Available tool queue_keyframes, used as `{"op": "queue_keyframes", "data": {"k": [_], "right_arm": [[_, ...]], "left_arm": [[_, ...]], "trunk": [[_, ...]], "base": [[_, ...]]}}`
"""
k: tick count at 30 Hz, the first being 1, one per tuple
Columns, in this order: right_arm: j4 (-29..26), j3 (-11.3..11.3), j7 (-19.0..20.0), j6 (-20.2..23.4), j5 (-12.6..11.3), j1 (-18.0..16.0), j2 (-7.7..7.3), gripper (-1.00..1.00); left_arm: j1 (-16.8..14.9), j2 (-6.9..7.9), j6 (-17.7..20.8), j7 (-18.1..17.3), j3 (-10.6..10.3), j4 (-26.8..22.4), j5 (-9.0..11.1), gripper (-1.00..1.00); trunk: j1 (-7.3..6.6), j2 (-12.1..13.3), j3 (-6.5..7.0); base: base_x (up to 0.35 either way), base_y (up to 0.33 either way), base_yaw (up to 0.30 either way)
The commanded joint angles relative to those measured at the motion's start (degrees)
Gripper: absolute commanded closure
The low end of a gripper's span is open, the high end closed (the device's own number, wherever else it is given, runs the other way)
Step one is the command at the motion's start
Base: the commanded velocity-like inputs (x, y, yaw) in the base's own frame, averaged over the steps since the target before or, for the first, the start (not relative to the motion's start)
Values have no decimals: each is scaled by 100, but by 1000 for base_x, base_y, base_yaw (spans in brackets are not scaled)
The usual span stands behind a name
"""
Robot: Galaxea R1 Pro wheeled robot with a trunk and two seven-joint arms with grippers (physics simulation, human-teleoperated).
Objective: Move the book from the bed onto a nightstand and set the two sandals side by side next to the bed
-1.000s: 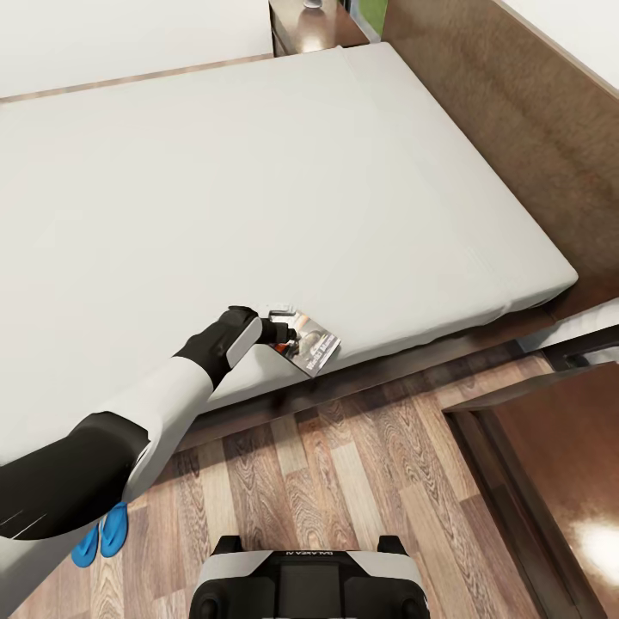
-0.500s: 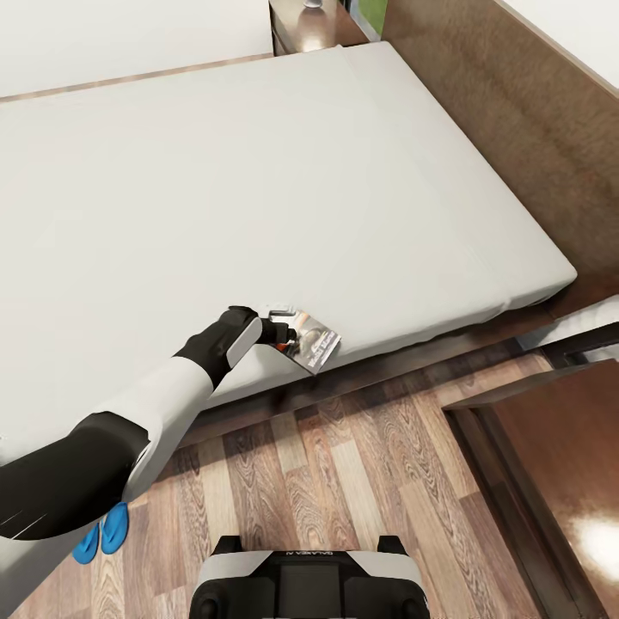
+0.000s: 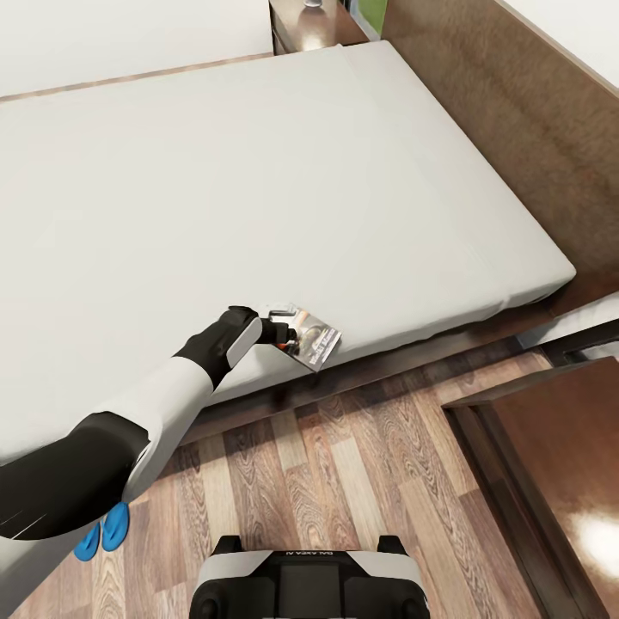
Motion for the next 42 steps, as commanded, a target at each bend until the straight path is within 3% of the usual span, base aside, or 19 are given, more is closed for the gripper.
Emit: {"op": "queue_keyframes", "data": {"k": [1,42], "right_arm": [[-6,-43,19,18,28,2,-2,-100],[-6,-40,20,18,28,2,-5,-100]], "left_arm": [[-2,4,17,49,-40,-8,61,-100],[-2,4,17,52,-63,-9,62,-100]], "trunk": [[1,-2,-2],[1,-2,-2]], "base": [[-3,0,0],[-19,0,0]]}}
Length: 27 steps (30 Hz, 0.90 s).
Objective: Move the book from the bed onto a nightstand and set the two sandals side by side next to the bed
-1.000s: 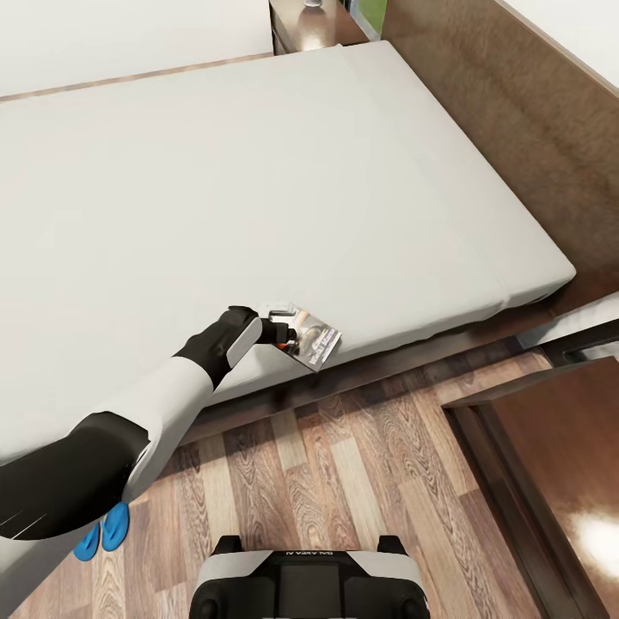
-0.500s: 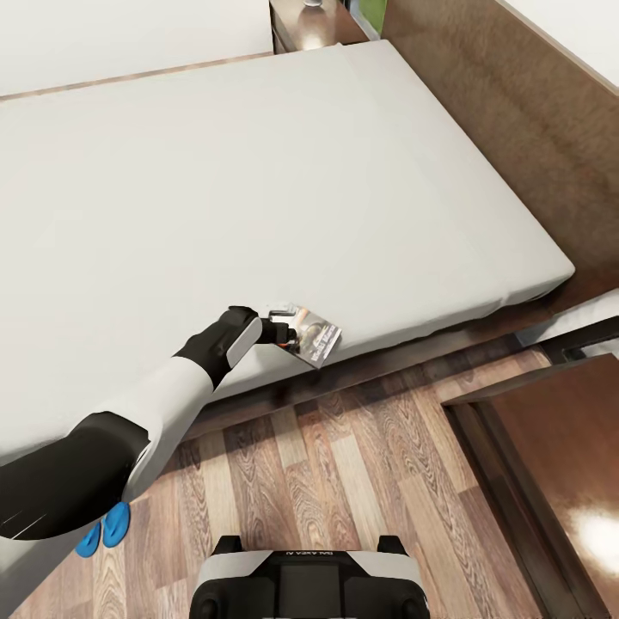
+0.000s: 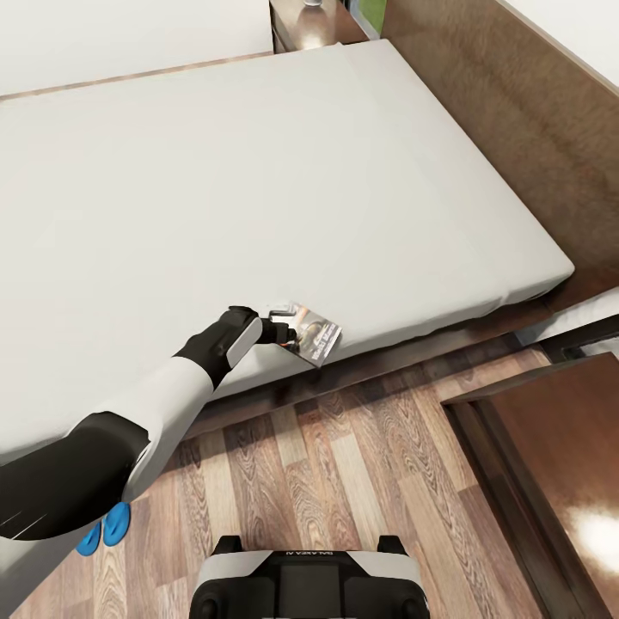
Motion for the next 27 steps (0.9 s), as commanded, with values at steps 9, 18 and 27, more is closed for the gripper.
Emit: {"op": "queue_keyframes", "data": {"k": [9,18,27], "right_arm": [[-6,-43,20,18,28,2,-11,-100],[-6,-44,23,15,28,2,-24,-100],[-11,-43,25,12,28,2,-27,-100]], "left_arm": [[-2,9,17,51,-69,-8,62,-100],[-2,11,12,51,-77,-8,62,-100],[-2,12,-21,46,-78,-8,62,-100]], "trunk": [[1,-2,-2],[1,-2,-2],[1,-2,-2]], "base": [[-30,0,0],[-53,0,0],[-7,0,0]]}}
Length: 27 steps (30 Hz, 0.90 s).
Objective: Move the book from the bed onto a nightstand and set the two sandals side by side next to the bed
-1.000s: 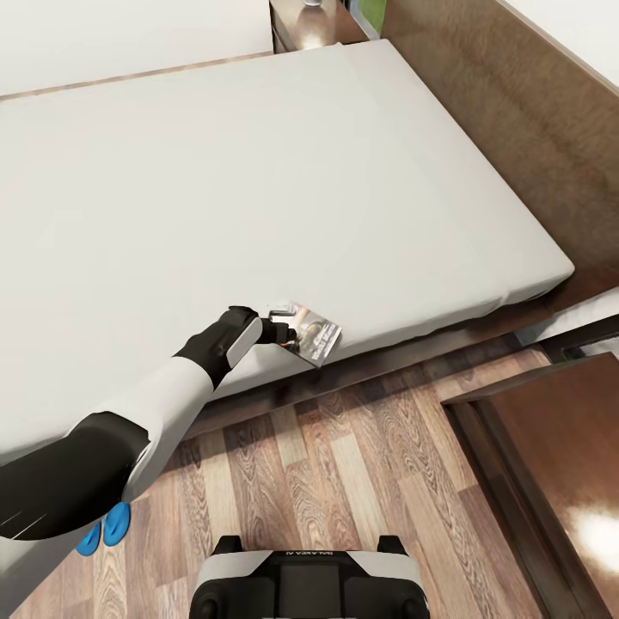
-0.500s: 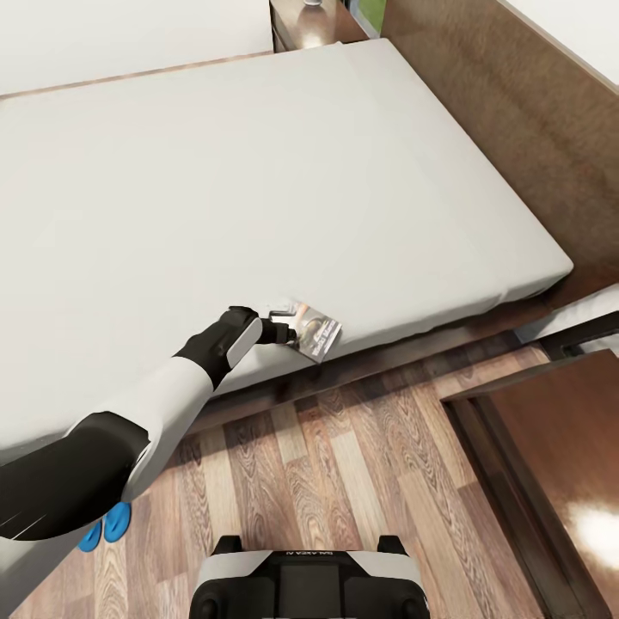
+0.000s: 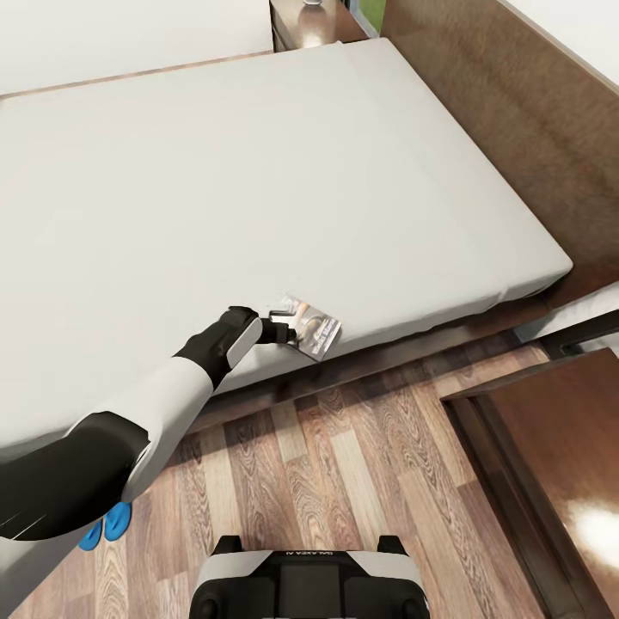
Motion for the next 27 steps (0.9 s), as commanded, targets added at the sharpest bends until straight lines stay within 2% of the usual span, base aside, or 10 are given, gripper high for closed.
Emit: {"op": "queue_keyframes", "data": {"k": [1,27], "right_arm": [[-7,-43,19,17,28,2,-2,-100],[-11,-43,20,15,28,2,-13,-100]], "left_arm": [[-2,4,16,50,-40,-9,62,-100],[-2,5,4,61,-40,-8,62,-100]], "trunk": [[1,-2,-2],[1,-2,-2]], "base": [[-2,0,0],[0,0,0]]}}
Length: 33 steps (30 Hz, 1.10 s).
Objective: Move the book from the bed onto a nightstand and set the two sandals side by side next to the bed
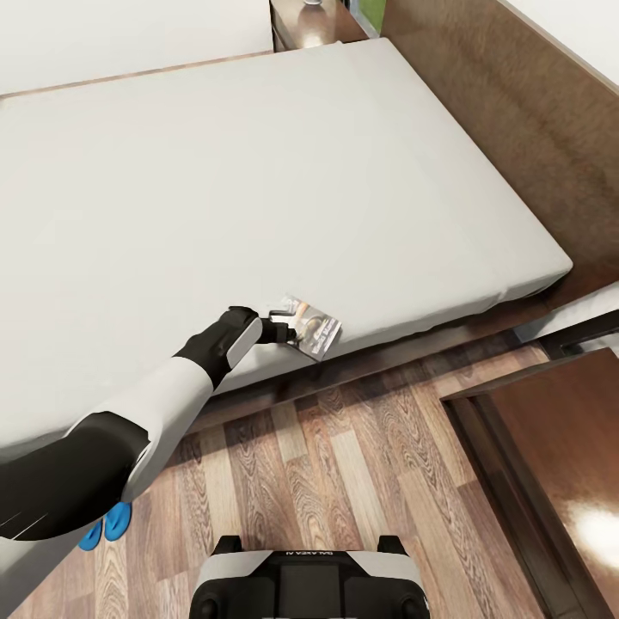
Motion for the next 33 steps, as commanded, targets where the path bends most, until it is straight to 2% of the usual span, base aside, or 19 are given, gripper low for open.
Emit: {"op": "queue_keyframes", "data": {"k": [1,13,22,33], "right_arm": [[-6,-43,19,18,28,2,-2,-100],[-6,-43,19,18,28,2,-1,-100],[-6,-43,19,18,28,2,0,-100],[-6,-43,19,18,28,2,-5,-100]], "left_arm": [[-2,4,17,52,-40,-9,61,-100],[-4,7,12,111,-40,-9,50,-100],[-7,13,16,526,-40,-14,44,-100],[-5,16,27,611,-35,-223,44,-100]], "trunk": [[1,-2,-2],[1,-2,-2],[1,-2,-2],[1,-2,-2]], "base": [[0,0,0],[0,0,0],[0,0,0],[0,0,0]]}}
